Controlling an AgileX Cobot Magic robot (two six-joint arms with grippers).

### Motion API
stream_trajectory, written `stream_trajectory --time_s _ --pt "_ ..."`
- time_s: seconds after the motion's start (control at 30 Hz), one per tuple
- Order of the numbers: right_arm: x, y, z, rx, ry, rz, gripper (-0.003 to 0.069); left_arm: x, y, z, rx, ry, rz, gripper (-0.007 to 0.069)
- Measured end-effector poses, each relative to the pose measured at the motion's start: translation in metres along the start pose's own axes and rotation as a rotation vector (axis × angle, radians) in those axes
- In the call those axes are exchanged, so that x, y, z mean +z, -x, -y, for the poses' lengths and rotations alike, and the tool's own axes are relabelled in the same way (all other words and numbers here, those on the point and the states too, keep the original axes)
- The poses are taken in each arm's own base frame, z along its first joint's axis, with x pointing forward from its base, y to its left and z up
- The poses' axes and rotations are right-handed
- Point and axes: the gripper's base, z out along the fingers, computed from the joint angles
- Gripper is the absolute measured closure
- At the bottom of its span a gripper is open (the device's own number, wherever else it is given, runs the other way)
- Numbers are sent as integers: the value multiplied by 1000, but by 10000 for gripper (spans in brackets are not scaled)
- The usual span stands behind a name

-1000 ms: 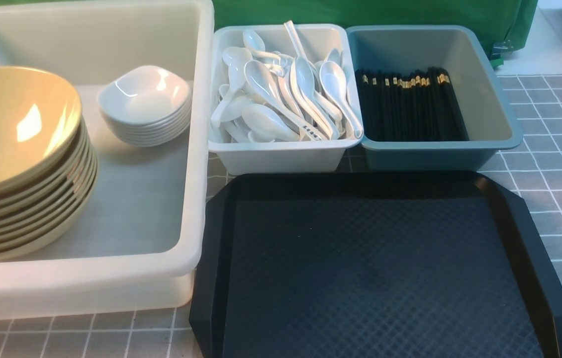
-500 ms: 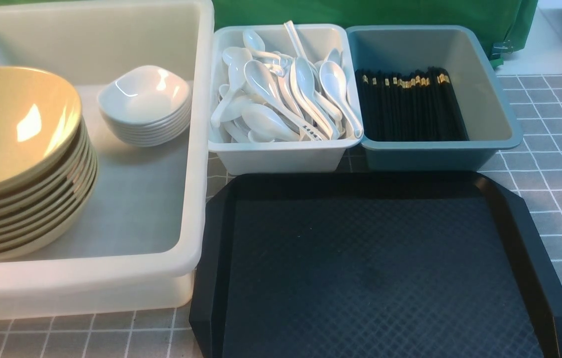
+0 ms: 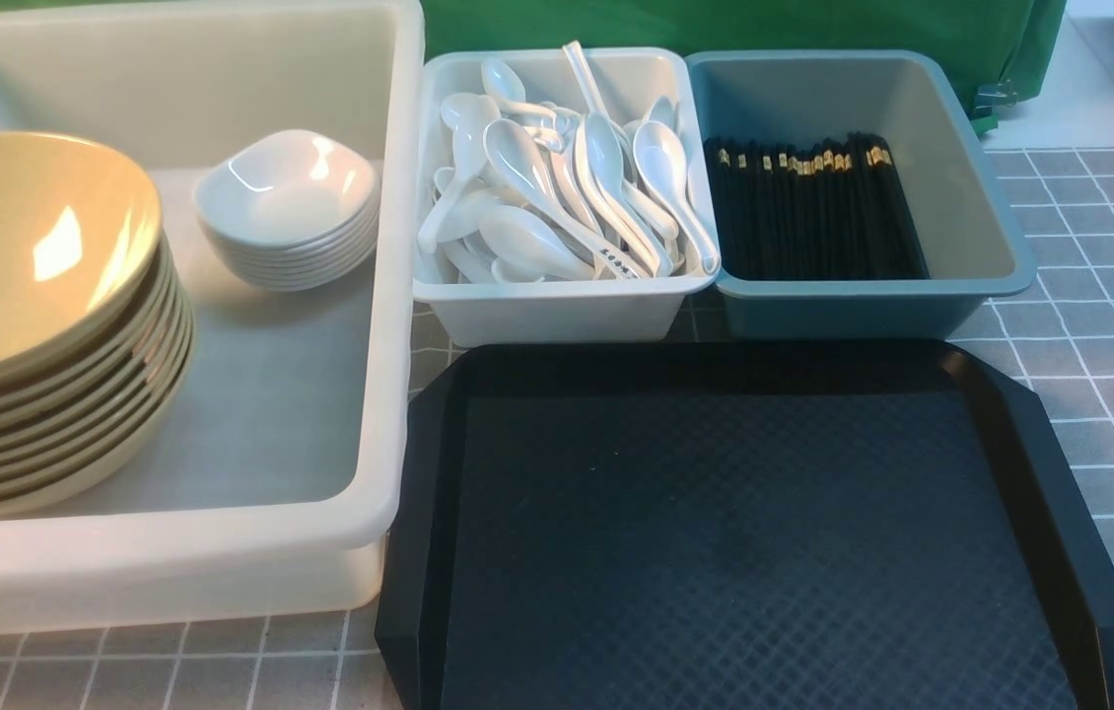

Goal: On grey table put chopsticks spoon bowls plates into blue grey white boxes.

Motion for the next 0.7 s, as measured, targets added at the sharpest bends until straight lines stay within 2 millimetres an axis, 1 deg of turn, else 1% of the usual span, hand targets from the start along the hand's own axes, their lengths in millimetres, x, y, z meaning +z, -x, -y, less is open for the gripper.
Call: stream_trajectory --time_s 0.03,0.13,0.2,0.27,0.37,0.4,0.5,0.7 --pt "0 0 0 0 0 0 622 3 0 -1 -1 6 39 635" --pt "0 0 0 0 0 0 620 17 -6 -7 6 72 230 635" --pt "0 0 0 -1 0 0 618 25 -16 -11 4 114 275 635" --pt "0 0 0 -1 0 0 617 33 -31 -17 -1 177 308 635" --pt "0 0 0 -1 0 0 617 40 -54 -24 14 248 292 635" --pt "0 0 0 -1 0 0 616 44 -68 -26 22 272 268 635" --pt "0 0 0 -1 0 1 615 50 -88 -29 25 283 214 635" --pt "0 0 0 -2 -1 1 610 53 -100 -29 17 279 99 635"
